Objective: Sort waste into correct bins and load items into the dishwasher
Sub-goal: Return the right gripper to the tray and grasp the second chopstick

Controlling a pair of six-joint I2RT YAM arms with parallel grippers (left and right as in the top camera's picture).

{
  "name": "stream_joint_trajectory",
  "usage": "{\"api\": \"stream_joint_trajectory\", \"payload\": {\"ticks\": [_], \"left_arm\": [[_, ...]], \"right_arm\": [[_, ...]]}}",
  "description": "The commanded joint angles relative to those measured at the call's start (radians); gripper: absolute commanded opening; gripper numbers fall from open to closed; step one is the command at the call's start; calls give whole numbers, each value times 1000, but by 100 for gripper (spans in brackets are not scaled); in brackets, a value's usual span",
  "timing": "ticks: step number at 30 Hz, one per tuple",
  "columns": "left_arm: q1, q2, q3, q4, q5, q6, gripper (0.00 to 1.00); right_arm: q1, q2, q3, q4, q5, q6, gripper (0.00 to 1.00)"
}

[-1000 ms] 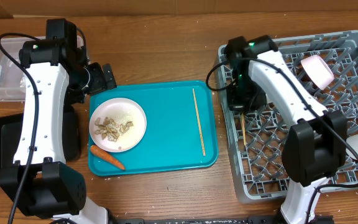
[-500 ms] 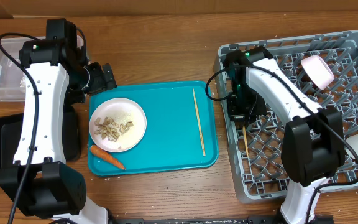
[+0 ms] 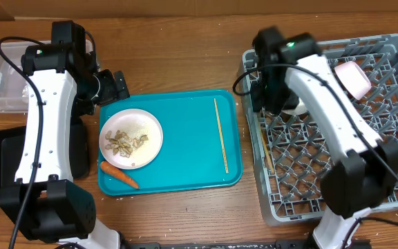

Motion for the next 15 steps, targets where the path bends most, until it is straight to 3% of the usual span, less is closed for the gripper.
{"api": "stream_joint_trajectory", "payload": {"ticks": [1, 7, 15], "left_arm": [[-6, -19, -6, -6, 1, -14, 97], [-6, -19, -6, -4, 1, -14, 97], [-6, -19, -6, -2, 1, -14, 97]], "right_arm": [[-2, -36, 48, 19, -13, -7, 56], [37, -31, 32, 127, -217, -60, 55], [186, 78, -53, 225, -100, -5, 56]]}}
